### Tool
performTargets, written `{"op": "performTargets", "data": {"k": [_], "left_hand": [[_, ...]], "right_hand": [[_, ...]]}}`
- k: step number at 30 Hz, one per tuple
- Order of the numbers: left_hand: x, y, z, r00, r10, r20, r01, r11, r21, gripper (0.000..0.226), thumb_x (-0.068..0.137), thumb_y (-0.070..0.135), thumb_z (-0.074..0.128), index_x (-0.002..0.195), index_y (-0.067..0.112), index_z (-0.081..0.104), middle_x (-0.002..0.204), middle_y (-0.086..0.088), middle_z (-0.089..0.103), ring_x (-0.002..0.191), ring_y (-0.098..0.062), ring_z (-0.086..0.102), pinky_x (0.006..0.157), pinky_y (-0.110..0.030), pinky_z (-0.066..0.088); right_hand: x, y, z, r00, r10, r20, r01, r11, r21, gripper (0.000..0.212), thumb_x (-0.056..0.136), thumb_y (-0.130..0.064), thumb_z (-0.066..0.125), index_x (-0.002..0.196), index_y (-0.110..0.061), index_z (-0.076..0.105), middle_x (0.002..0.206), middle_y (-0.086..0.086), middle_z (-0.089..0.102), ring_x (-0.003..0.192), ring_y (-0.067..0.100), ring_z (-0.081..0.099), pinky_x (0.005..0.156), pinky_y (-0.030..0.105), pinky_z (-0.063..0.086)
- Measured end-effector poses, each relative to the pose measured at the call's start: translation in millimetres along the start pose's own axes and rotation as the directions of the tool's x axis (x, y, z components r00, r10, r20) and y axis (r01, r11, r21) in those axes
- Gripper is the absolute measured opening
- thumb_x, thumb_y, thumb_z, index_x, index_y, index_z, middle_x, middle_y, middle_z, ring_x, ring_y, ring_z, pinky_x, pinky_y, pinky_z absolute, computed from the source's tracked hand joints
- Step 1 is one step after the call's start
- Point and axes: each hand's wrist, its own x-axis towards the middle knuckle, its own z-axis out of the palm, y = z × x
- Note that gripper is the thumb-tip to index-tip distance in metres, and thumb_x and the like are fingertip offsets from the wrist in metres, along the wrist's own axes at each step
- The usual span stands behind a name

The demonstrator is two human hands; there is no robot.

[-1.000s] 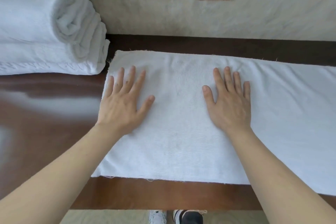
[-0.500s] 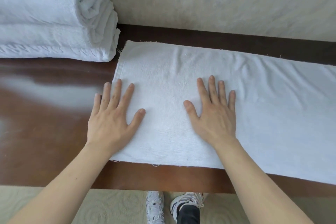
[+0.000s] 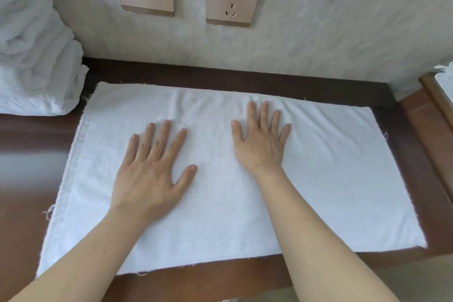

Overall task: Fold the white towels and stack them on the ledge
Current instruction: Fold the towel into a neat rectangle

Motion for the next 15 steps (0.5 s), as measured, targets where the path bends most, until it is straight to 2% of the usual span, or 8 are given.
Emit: {"op": "performTargets", "data": {"k": [3,5,7,9,12,15], "left_hand": [[1,5,-5,1.0,-0.018,0.013,0.018,1.0,-0.016,0.076,0.094,0.072,0.004,0.159,0.034,-0.003,0.167,0.003,-0.012,0.152,-0.019,-0.017,0.125,-0.045,-0.003],[4,17,-7,1.0,-0.007,-0.011,0.007,0.998,-0.066,0.076,0.095,0.071,0.01,0.16,0.031,0.005,0.168,0.001,-0.005,0.154,-0.021,-0.012,0.125,-0.045,-0.001],[12,38,-6,0.997,0.066,-0.038,-0.069,0.993,-0.099,0.075,0.096,0.069,0.013,0.16,0.03,0.01,0.168,0.0,0.002,0.154,-0.021,-0.008,0.125,-0.044,0.0],[24,58,-3,0.99,0.136,-0.035,-0.139,0.985,-0.106,0.073,0.097,0.069,0.011,0.16,0.033,0.007,0.168,0.002,0.0,0.154,-0.019,-0.01,0.125,-0.041,-0.003],[34,63,2,0.991,0.134,0.013,-0.133,0.988,-0.077,0.071,0.095,0.069,0.003,0.158,0.038,-0.006,0.167,0.007,-0.012,0.151,-0.014,-0.02,0.124,-0.039,-0.01],[33,58,0,0.995,0.098,-0.002,-0.097,0.99,-0.105,0.07,0.095,0.068,0.006,0.158,0.037,-0.001,0.167,0.005,-0.009,0.152,-0.015,-0.016,0.125,-0.039,-0.005]], "right_hand": [[11,4,1,0.995,-0.095,0.017,0.094,0.995,0.015,0.07,0.098,-0.064,0.009,0.158,-0.033,-0.009,0.166,-0.006,-0.018,0.151,0.02,-0.022,0.119,0.055,-0.016],[14,10,1,0.996,-0.089,0.001,0.089,0.996,-0.001,0.066,0.1,-0.062,0.009,0.158,-0.034,-0.008,0.166,-0.004,-0.017,0.152,0.018,-0.021,0.121,0.052,-0.014],[15,13,0,0.995,-0.102,-0.001,0.102,0.995,-0.007,0.065,0.101,-0.06,0.01,0.158,-0.035,-0.006,0.167,-0.004,-0.015,0.152,0.019,-0.02,0.122,0.049,-0.014],[12,16,-2,0.992,-0.123,-0.031,0.125,0.989,0.076,0.064,0.101,-0.059,0.012,0.159,-0.035,0.0,0.167,-0.004,-0.011,0.153,0.02,-0.016,0.122,0.047,-0.013],[-3,42,-9,0.993,-0.017,-0.121,0.035,0.989,0.147,0.063,0.101,-0.055,0.013,0.159,-0.032,0.005,0.168,-0.002,-0.005,0.154,0.021,-0.008,0.124,0.047,-0.007],[-33,82,-12,0.994,0.068,-0.08,-0.064,0.997,0.051,0.067,0.1,-0.055,0.011,0.16,-0.027,0.0,0.168,-0.001,-0.009,0.154,0.021,-0.012,0.124,0.048,-0.006]]}}
